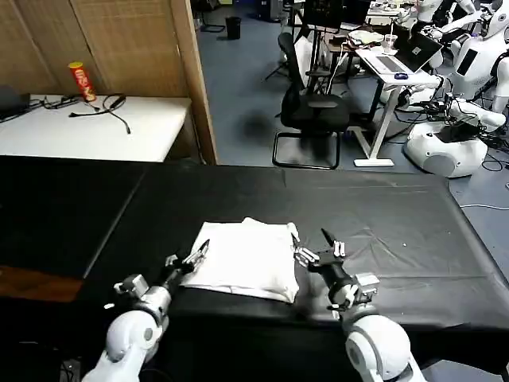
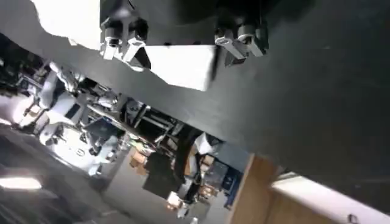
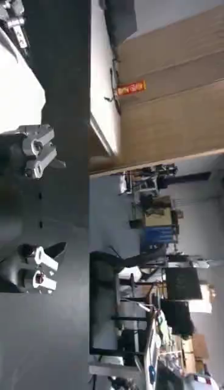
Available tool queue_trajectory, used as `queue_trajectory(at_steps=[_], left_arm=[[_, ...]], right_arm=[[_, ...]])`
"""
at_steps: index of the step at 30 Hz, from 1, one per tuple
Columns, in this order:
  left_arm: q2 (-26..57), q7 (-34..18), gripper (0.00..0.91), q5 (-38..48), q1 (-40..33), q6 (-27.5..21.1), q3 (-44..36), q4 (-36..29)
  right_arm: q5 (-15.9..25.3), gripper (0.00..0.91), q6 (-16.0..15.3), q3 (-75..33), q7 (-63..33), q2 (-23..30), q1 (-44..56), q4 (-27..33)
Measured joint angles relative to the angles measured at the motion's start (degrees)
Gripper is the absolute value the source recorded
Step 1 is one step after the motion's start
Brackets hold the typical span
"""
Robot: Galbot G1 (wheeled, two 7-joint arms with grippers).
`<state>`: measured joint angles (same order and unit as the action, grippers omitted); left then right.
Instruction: Fold and organize the clothes.
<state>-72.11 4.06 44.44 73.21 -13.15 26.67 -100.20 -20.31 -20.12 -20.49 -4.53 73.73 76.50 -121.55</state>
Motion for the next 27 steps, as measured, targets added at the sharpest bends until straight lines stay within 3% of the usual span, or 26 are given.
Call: queue_trajectory(at_steps=[13, 20, 27], left_arm=[[-0.37, -0.98, 0.0, 1.47, 0.73, -2.73, 0.52, -1.67], [2.46, -3.86, 0.0, -6.43, 1.52, -4.78, 2.32, -4.47], [11.82, -4.11, 0.0, -13.65, 1.95, -6.67, 7.83, -8.65]], right_arm=[[0.09, 0.878, 0.41, -0.67, 0.0, 1.17, 0.02, -0.25], [0.08, 0.878, 0.23, -1.96, -0.17, 1.74, 0.21, -0.01], [0.07, 0.878, 0.09, -2.49, -0.22, 2.02, 0.04, 0.58]])
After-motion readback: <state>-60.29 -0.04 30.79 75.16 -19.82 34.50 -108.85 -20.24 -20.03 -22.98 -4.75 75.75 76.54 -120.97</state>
